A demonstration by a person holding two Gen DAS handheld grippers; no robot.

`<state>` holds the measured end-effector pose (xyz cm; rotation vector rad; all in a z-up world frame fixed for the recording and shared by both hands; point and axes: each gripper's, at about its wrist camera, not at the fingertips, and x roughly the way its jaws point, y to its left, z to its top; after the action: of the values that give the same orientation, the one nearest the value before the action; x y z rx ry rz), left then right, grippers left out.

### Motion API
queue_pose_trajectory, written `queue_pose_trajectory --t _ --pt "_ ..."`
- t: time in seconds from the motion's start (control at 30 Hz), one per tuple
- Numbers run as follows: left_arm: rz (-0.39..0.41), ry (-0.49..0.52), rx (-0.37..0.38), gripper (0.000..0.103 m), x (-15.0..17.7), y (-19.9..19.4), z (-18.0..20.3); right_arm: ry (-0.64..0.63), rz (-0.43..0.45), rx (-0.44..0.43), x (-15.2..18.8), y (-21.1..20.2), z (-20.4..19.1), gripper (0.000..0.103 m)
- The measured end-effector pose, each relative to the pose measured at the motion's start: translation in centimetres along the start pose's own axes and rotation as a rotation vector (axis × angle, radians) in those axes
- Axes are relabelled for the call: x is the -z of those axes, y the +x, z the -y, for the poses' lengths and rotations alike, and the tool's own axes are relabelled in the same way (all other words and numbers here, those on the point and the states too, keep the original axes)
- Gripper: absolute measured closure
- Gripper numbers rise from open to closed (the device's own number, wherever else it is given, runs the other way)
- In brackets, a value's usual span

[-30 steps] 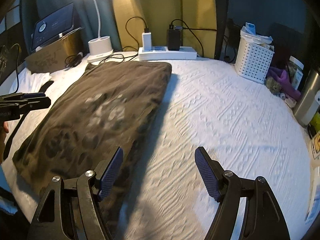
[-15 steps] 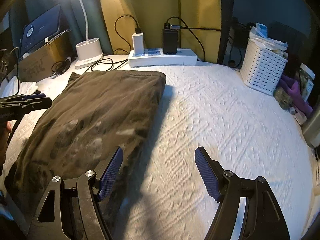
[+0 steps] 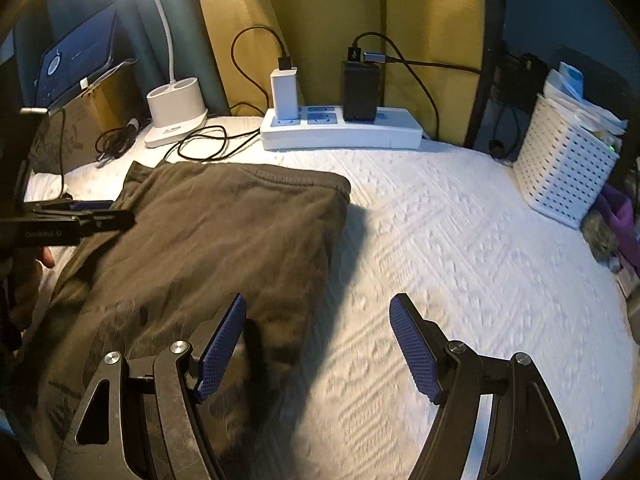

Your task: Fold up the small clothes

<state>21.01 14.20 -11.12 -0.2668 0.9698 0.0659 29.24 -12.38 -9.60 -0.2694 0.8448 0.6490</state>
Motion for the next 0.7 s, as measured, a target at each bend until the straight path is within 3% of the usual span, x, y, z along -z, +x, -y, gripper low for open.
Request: queue_pose_trajectory --t 0.23,0.43,0.53,0.6,0.67,0.7 --pt "-0.020 0.092 0.074 0.026 -1.0 1.2 2.1 0.022 -0.014 -0.036 -0.8 2.0 0.8 0.025" --pt "-0.006 0.182 0.040 0.027 -0.8 2.0 4.5 0.078 -0.011 -0.112 -2.4 4.1 1.5 0.023" --pt "0.006 0.224 0.025 0.040 -0.5 1.8 5.5 0.072 -0.005 -0.133 -2.9 5.0 1.1 0.023" --pt "0.015 0.242 0.032 0.055 -0.3 1.7 5.9 0.064 -0.002 -0.149 -3.2 5.4 0.7 0.023" --pt "0.035 0.262 0.013 0.060 0.0 1.6 6.6 0.034 -0.008 -0.176 -3.5 5.9 0.1 0.024" --pt "0.042 0.268 0.011 0.068 0.1 1.5 6.9 0.020 -0.010 -0.190 -3.5 6.0 -0.3 0.032"
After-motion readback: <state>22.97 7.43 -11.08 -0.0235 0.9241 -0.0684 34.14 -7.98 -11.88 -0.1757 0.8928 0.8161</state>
